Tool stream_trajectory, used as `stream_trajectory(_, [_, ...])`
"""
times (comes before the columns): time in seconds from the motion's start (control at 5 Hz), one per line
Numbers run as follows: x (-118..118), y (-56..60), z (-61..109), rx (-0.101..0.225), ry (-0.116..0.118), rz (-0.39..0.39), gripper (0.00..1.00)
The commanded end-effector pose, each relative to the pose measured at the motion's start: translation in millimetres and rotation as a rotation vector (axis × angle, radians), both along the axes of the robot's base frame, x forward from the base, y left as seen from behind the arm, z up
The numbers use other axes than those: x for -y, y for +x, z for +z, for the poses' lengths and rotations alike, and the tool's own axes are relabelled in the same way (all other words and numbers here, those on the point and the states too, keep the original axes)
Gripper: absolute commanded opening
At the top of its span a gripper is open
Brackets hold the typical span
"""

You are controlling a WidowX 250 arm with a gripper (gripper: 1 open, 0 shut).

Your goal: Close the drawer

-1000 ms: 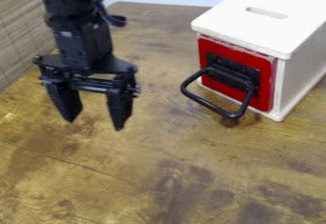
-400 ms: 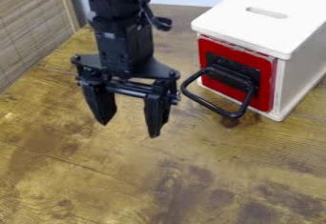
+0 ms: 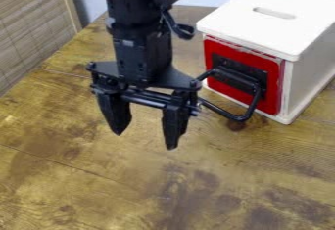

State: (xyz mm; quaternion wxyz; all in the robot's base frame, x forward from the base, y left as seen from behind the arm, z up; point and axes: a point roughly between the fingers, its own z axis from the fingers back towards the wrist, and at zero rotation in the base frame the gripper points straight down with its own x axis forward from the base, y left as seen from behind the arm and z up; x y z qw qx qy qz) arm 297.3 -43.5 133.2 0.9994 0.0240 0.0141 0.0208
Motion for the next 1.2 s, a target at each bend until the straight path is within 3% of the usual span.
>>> stream_trajectory(0.0, [5.8, 4.4, 7.7, 0.034, 0.008, 0.035, 1.0])
stream_trajectory(0.6, [-5.2, 18.4, 6.7, 0.018, 0.026, 0.124, 1.0])
stream_trajectory(0.8, [-13.9, 13.9, 7.6, 0.015, 0.025, 0.134, 0.0])
stream_trajectory(1.0, [-20.7, 8.1, 9.4, 0.008, 0.029, 0.16, 1.0])
